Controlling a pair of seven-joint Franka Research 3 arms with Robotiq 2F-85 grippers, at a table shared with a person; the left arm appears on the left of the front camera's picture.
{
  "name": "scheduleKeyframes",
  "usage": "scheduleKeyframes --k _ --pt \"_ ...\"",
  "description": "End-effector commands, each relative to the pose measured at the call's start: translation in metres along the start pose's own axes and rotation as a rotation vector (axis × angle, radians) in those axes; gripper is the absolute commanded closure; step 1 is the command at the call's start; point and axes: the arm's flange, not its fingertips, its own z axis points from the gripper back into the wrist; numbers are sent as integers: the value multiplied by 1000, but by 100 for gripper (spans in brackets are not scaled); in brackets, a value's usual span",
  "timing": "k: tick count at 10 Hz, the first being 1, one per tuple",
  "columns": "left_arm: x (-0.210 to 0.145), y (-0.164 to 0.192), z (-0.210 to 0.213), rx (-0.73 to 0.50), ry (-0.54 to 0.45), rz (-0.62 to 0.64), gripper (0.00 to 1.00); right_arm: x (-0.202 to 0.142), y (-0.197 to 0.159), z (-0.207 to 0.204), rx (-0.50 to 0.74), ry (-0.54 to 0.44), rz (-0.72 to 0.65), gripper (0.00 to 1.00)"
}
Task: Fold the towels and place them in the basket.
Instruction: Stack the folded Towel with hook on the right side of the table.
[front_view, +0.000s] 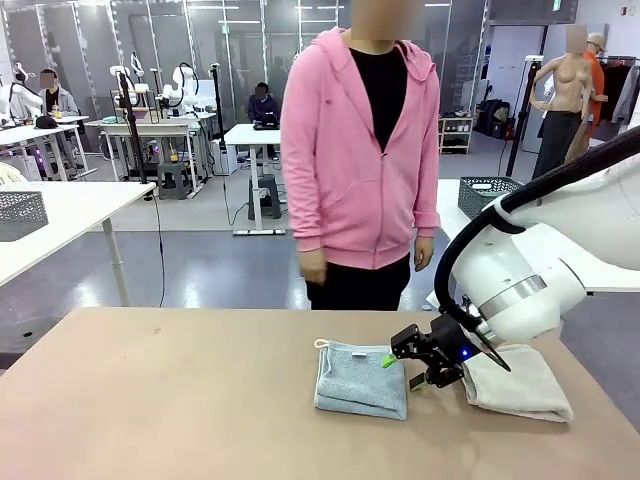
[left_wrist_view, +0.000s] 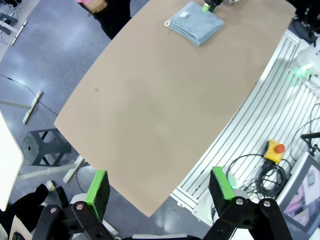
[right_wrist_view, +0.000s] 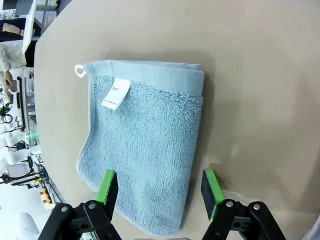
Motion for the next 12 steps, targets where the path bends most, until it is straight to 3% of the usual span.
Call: scheduleKeyframes --k 1,2,3,4,5,6,12 --pt "0 0 -1 16 8 -10 0 2 -3 -9 30 -14 18 15" --pt "0 0 -1 16 8 -10 0 2 -3 -14 42 -18 9 23" --pt "0 0 -1 16 8 -10 0 2 -3 -20 33 -9 -1 23" --pt "0 0 -1 16 8 -10 0 2 -3 -25 43 -19 -7 48" --pt "0 0 -1 16 8 -10 0 1 -2 -28 40 -16 -8 60" --pt "0 0 -1 16 8 -10 0 0 -2 -31 43 -25 -13 100" --pt "0 0 -1 16 8 -10 0 -11 12 -33 57 -61 -10 100"
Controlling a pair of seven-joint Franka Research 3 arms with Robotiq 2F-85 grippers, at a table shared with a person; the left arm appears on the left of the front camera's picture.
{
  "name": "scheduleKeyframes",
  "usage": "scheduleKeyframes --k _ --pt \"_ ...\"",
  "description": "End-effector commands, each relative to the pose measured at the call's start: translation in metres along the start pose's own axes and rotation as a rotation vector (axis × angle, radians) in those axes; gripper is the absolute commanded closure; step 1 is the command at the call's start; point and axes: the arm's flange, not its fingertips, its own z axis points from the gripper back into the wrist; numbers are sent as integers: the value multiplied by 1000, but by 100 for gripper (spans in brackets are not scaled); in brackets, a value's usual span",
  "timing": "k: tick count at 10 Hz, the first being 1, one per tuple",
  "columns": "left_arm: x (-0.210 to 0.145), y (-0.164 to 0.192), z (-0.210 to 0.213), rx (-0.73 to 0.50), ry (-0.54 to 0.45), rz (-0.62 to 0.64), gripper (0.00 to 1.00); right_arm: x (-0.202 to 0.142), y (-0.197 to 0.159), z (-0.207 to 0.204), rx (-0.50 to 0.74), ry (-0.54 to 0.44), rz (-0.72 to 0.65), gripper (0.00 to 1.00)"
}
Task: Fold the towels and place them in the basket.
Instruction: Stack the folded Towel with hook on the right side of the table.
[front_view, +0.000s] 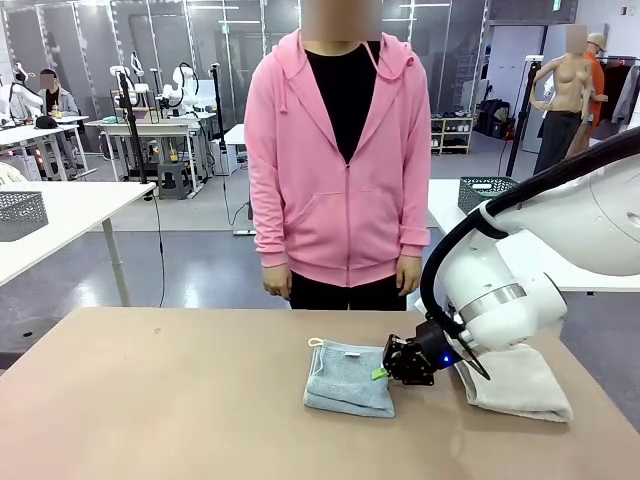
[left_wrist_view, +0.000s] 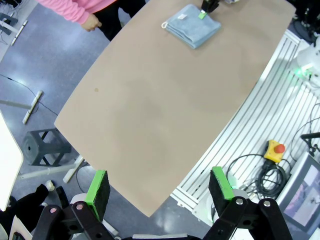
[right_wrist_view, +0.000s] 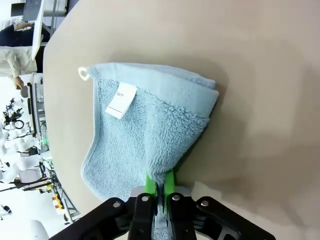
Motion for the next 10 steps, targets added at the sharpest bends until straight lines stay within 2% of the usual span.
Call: scheduleKeyframes --k 1,4,5,9,10 --pt "0 0 -1 16 8 -10 0 -9 8 -3 -9 -40 35 100" --pt "0 0 -1 16 8 -10 0 -11 18 -11 -32 -37 -1 100" --pt "0 0 -1 16 8 -10 0 -4 11 -3 -16 -9 24 100" --pt "0 0 -1 16 8 -10 0 -4 11 -3 -16 -9 24 100" --pt "0 0 -1 16 8 -10 0 -5 12 -4 -22 -14 23 93"
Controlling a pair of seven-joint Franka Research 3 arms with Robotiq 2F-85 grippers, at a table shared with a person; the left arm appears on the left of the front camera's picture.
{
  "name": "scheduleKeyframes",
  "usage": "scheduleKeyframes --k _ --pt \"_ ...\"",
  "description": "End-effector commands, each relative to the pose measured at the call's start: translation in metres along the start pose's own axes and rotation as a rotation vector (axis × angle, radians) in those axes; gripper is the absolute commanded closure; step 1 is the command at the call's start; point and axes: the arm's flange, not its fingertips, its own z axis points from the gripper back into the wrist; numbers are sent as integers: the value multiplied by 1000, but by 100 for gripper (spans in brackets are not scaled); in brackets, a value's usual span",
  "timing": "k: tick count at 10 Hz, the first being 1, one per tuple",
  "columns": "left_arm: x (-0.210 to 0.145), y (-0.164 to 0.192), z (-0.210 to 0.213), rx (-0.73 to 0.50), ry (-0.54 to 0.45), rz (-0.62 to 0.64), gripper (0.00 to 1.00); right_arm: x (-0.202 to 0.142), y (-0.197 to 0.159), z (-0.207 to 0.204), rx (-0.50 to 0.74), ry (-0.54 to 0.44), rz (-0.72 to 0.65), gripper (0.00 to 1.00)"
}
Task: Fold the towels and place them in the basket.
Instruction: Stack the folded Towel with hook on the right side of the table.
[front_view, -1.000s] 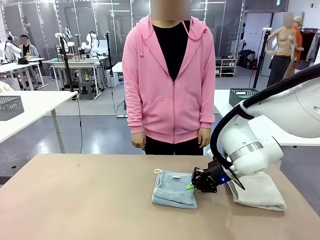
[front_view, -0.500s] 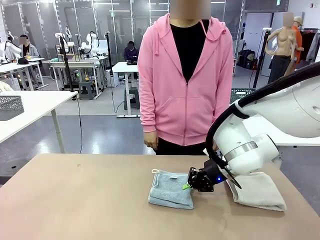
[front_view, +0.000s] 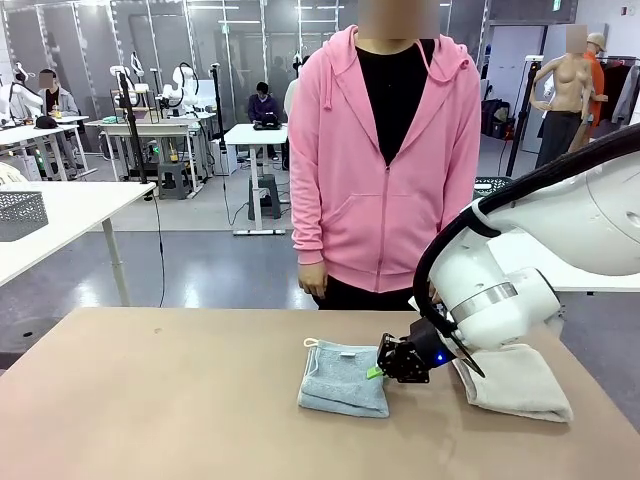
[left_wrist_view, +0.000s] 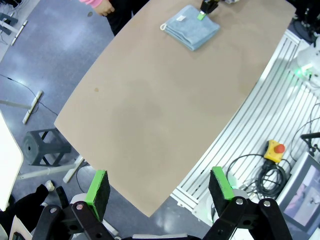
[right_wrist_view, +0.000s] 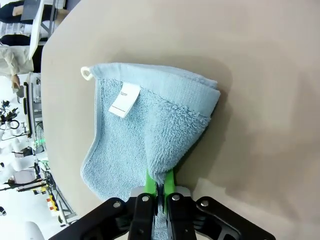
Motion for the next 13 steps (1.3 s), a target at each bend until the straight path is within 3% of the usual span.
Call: scheduleKeyframes --k 1,5,11,13 --pt "0 0 -1 16 8 -10 0 1 17 24 -27 12 58 93" --pt "0 0 -1 16 8 -10 0 20 66 86 -168 22 273 93" --pt "0 0 -1 16 8 -10 0 41 92 205 -223 37 404 93" --pt "0 0 -1 16 8 -10 0 48 79 235 -240 121 480 93"
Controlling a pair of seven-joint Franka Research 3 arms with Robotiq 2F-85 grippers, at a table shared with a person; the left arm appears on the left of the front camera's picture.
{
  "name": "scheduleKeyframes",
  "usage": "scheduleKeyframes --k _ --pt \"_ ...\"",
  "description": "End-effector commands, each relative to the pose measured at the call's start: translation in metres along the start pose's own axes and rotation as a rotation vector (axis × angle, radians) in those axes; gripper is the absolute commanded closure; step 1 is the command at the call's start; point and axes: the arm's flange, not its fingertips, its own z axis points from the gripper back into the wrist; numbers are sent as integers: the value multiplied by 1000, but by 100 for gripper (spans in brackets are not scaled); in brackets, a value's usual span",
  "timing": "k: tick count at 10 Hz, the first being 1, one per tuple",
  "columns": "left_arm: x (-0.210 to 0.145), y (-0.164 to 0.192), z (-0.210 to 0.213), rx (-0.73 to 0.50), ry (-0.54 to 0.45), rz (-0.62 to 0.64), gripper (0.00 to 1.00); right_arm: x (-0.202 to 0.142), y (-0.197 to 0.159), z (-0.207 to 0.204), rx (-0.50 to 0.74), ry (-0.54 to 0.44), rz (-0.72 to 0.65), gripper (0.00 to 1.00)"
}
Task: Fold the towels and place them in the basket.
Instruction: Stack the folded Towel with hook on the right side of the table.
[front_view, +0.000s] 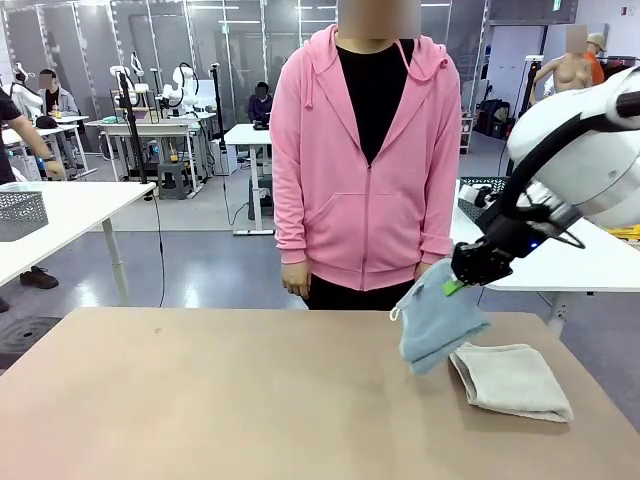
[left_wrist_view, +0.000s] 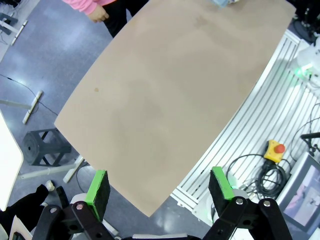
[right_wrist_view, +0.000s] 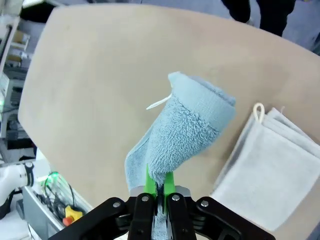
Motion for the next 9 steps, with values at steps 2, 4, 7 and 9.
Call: scheduleKeyframes --k 2,4,7,9 --pt "0 0 -1 16 8 -10 0 0 -51 22 5 62 3 93" --pt "0 0 -1 16 8 -10 0 -10 -83 33 8 59 -5 93" --pt "0 0 -1 16 8 -10 0 -12 -125 16 -25 26 -13 93" --pt "0 0 -1 16 8 -10 0 -18 -149 2 -5 6 -53 93"
